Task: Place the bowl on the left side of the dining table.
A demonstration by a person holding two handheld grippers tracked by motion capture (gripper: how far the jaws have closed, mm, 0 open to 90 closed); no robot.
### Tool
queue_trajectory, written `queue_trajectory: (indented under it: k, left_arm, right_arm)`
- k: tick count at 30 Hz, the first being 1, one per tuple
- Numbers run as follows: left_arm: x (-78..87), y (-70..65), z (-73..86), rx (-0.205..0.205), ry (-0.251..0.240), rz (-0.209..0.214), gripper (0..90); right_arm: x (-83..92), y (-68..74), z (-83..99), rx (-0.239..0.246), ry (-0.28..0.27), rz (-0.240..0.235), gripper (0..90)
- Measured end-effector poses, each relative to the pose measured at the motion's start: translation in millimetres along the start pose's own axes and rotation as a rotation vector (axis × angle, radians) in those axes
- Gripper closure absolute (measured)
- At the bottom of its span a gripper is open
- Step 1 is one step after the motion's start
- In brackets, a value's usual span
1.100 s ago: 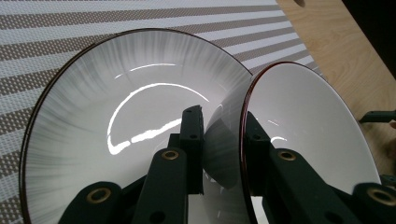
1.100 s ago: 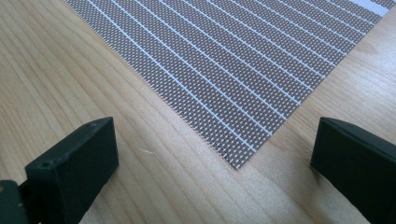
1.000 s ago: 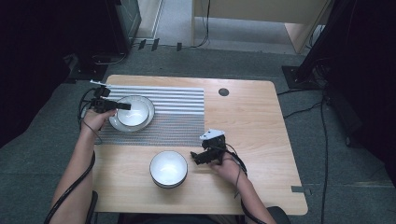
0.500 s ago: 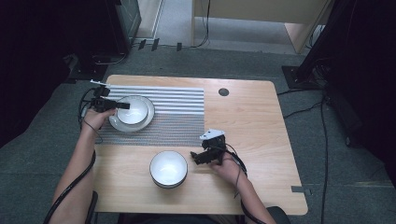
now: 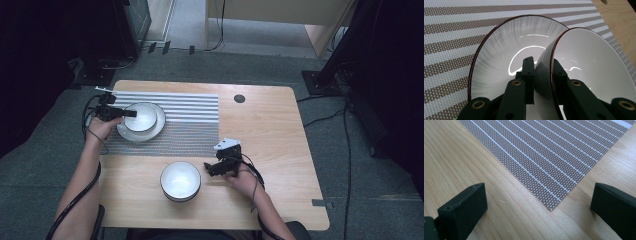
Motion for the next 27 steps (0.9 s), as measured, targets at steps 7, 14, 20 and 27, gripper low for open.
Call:
queue_trajectory:
  k: [7, 14, 20, 27]
  left_arm:
    - [-0.7, 3.4, 3.1, 0.017, 0.002, -0.001, 63.5]
    - [0.2, -2.2, 2.4, 0.028, 0.005, 0.034, 49.8]
    - [4.9, -8.7, 6.1, 0.012, 0.031, 0.037, 39.2]
    - [17.4, -10.0, 8.2, 0.031, 0.000, 0.020, 37.4]
  right_arm:
    - [0.0, 0.0, 0.0, 0.000, 0.000, 0.000, 0.1]
    - [0.0, 0.0, 0.0, 0.000, 0.000, 0.000, 0.1]
    - [0.0, -0.1, 0.0, -0.001, 0.000, -0.001, 0.0]
    - [-0.4, -0.6, -0.4, 0.006, -0.002, -0.006, 0.0]
Point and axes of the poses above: each handheld gripper's, and its own axes: x roughly backward along the jaws, z roughly out of its underside, y roughly to its left, the point moved 5 cm from there along -x, roughly forward along the jaws, and after that the axes turned 2 degrees about x, right-handed, at the moved point
